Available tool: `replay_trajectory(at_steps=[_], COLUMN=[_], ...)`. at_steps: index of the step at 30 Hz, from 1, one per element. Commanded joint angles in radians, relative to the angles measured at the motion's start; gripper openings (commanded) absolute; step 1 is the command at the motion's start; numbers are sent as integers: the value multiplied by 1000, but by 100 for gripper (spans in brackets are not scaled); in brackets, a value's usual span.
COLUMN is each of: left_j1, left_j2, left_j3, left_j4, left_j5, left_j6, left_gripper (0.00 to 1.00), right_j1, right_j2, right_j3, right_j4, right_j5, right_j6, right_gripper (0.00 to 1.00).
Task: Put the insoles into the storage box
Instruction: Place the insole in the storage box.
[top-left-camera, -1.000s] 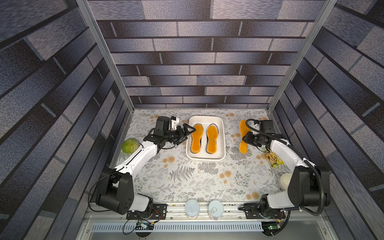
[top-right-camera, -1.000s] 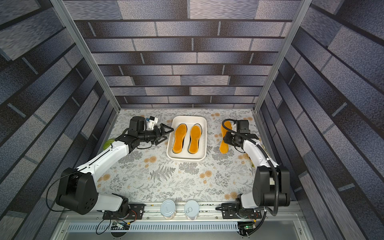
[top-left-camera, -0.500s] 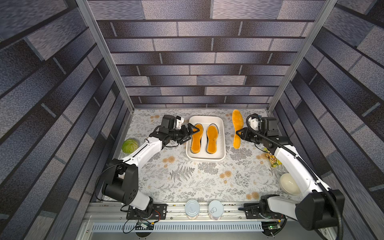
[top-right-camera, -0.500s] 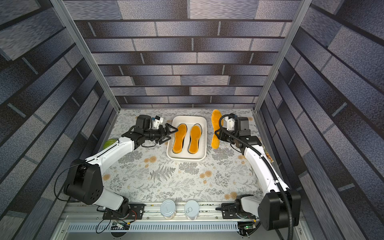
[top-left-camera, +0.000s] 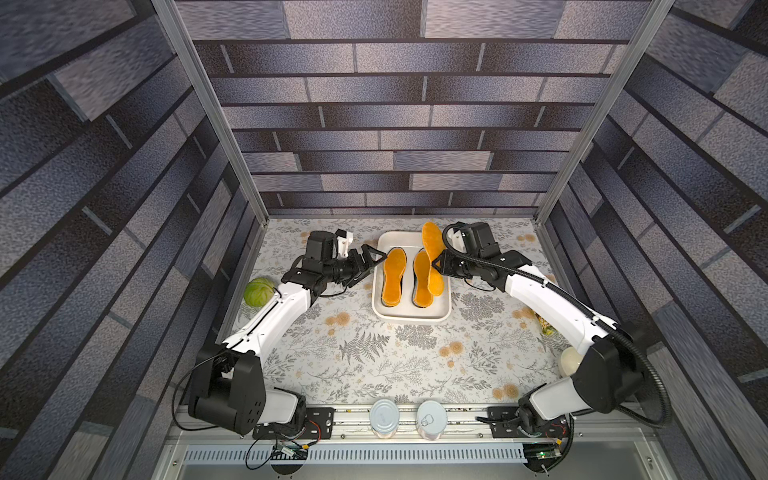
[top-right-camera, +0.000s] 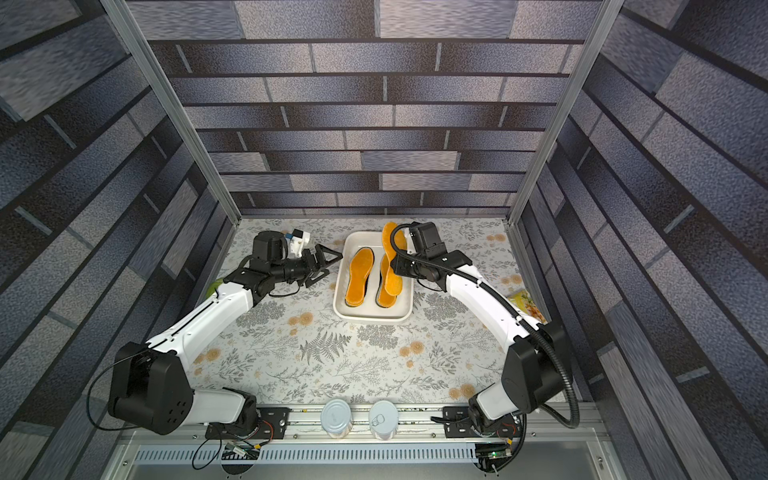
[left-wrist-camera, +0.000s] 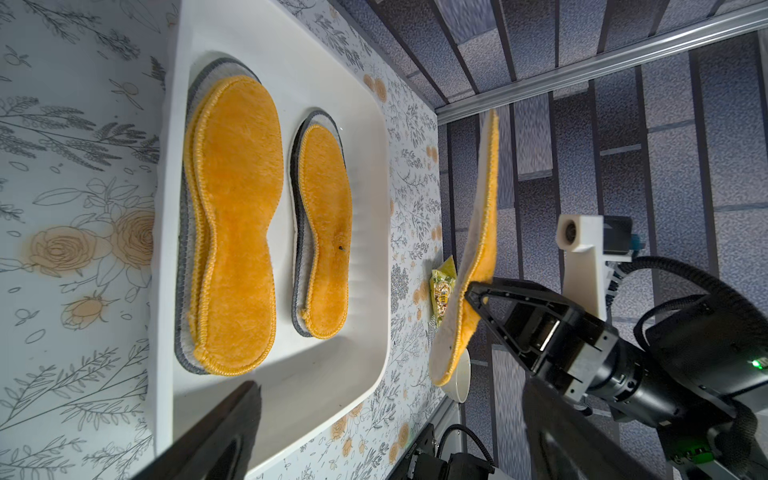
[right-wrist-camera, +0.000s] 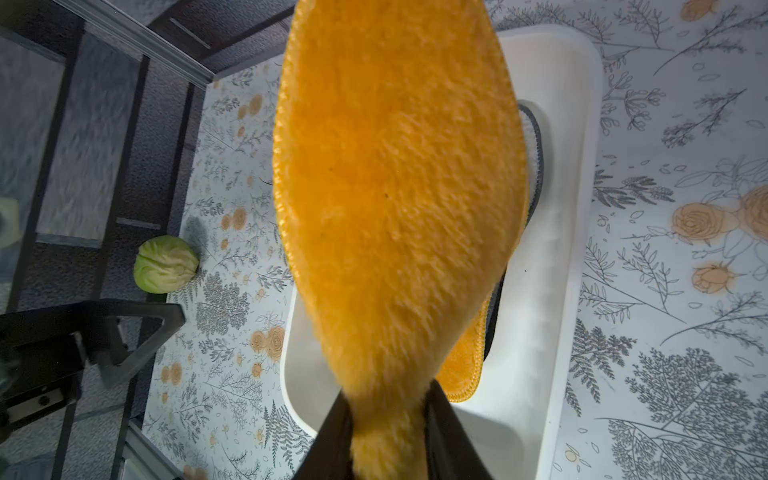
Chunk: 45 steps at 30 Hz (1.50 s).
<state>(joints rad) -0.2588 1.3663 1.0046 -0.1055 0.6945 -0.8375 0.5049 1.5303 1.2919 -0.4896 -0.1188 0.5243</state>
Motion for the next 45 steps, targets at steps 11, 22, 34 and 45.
replay_trajectory(at_steps=[11,22,34,45], left_j1=[34,62,78,81], left_j2=[-48,-60,-64,-62], left_j3=[-52,-67,-77,-78], left_j4=[-45,-48,-45,-44], left_j5=[6,22,36,37], left_j6=[27,31,31,29], left_gripper=[100,100,100,100], right_j1=[72,80,92,91], right_j2=[283,377,465,487], right_j3=[208,248,326,333], right_j4=[-202,-198,-248,-254], right_j5=[238,237,261,256], right_j6=[130,171,174,178], right_gripper=[29,29,30,37])
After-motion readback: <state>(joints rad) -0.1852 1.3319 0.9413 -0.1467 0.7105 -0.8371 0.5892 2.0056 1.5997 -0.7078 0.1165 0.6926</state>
